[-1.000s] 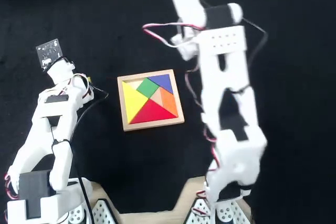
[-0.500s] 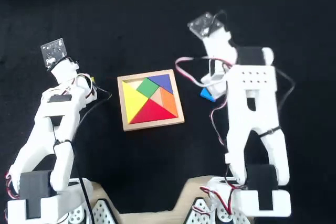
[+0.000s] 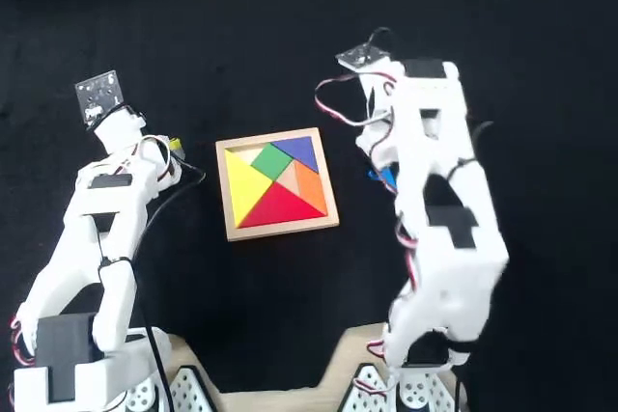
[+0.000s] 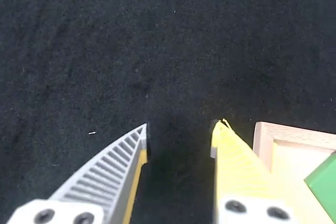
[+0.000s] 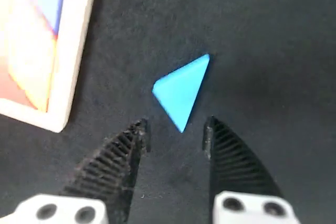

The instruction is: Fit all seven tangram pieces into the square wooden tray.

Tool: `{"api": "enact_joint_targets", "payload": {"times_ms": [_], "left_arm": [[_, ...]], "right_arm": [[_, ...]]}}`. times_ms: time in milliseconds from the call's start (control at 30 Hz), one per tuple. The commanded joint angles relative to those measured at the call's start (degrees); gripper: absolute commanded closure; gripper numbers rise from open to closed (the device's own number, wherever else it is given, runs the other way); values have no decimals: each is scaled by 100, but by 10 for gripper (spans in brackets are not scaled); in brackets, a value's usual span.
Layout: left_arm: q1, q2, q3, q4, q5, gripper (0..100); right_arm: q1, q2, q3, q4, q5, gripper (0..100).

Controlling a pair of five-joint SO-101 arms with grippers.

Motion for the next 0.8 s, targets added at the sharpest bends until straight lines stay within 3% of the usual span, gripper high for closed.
{"api": "enact_joint_targets", "payload": {"times_ms": [0,200,767], "left_arm": [[84,-18,-171,-123,-9,791],[84,-18,-189,-123,-9,791],[84,-18,-180,-132,-9,791]], "right_arm": [[-123,611,-1095,413,-53,825],[-211,1112,-1675,651,-255,824],[-422,1182,-1349,607,-396,824]]}}
